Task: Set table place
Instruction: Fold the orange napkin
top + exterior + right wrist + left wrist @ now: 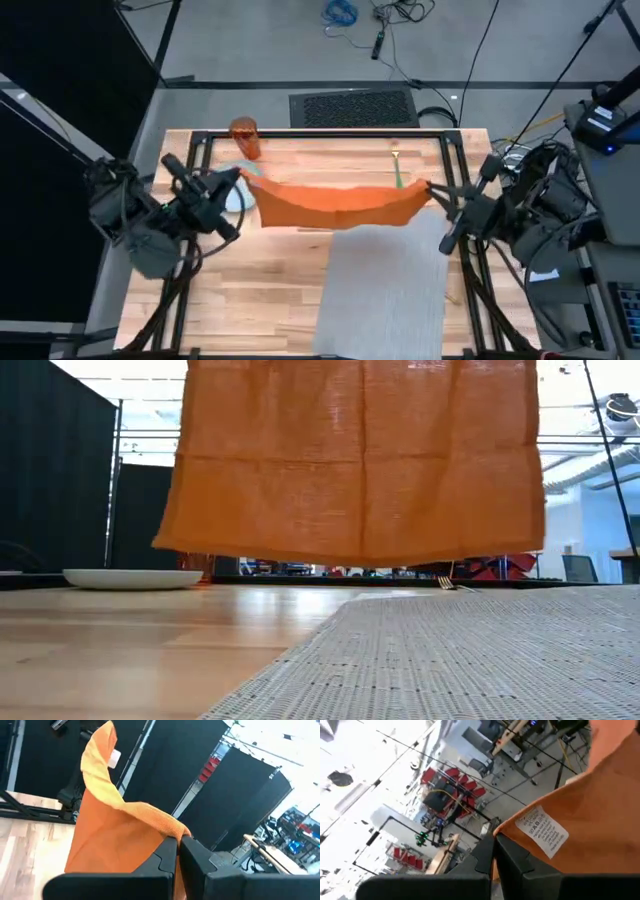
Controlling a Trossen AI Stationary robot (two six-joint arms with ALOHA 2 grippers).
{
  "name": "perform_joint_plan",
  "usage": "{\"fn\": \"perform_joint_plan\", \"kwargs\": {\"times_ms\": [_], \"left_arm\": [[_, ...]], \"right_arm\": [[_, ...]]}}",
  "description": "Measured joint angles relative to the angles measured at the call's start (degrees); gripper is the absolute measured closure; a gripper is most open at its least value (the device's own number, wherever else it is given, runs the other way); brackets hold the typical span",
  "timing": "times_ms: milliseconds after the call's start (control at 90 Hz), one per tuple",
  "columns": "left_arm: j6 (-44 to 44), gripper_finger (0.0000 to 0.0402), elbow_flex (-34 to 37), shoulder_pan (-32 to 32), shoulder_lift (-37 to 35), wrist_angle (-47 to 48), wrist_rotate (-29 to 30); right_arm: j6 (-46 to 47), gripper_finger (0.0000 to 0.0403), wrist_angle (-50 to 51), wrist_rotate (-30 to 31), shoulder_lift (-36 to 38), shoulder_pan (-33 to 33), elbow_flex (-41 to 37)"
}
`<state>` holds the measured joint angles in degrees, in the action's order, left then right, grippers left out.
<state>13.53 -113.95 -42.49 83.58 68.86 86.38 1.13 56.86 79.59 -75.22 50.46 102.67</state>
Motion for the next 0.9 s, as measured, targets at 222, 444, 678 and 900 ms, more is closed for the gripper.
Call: {"fn": "perform_joint_plan", "kwargs": {"times_ms": [222,444,678,900], "left_arm": [[6.92,0.0402,0.00,-2.69,2.41,-6.63,3.72],[5.26,0.0402,0.00,-3.77,4.06,-6.45,3.71],[3.68,0.0402,0.00,-3.76,4.06,-5.50,3.73],[3.34,0.0402,0.02,-4.49,4.85,-5.26,3.69]], "right_arm": [[-0.77,0.0403,-1.45,4.06,-0.72,3.40,0.00],[0.71,0.0403,-0.89,6.54,-2.65,5.70,0.00],[0.70,0.0403,-1.90,7.43,-3.15,6.65,0.00],[-2.46,0.0403,-3.90,8.66,-4.16,8.21,-0.02]]}}
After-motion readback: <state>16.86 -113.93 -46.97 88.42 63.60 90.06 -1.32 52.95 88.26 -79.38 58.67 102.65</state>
